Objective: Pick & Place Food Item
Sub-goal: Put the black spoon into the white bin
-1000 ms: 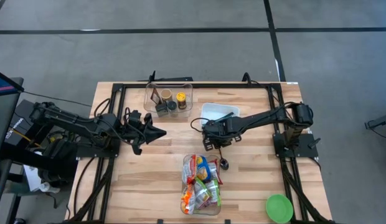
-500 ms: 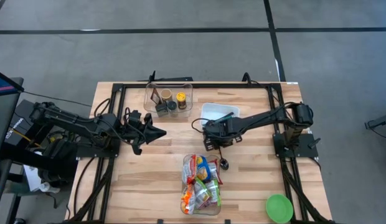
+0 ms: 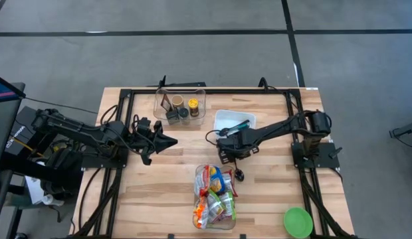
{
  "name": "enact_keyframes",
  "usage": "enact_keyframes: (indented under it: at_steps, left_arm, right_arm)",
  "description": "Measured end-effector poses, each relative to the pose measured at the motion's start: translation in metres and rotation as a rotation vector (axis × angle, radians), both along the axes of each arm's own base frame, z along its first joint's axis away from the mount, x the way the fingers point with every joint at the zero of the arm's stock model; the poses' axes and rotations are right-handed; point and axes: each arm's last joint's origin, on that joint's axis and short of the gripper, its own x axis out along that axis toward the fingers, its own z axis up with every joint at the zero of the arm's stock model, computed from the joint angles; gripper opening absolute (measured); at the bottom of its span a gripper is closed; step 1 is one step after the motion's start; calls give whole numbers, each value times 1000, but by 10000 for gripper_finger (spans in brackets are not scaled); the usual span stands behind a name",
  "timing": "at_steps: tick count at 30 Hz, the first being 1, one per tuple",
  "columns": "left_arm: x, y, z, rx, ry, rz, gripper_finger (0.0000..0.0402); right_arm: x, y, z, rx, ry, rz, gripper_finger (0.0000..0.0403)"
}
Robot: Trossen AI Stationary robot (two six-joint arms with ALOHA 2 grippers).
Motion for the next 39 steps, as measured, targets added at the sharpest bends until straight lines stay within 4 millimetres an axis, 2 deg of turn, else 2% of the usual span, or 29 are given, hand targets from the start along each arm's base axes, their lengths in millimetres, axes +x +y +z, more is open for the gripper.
enact_keyframes:
  at_steps: [14,29,39]
  left_arm:
    - [0,0,0,-1,-3,-1,0]
    - [0,0,0,0,-3,-5,0]
    - [0,0,0,0,-3,-5,0]
  right_arm:
    - [4,2,-4,7,-7,7,147]
    - [0,4,-4,0,28,3,72]
    - [0,4,-4,7,32,3,44]
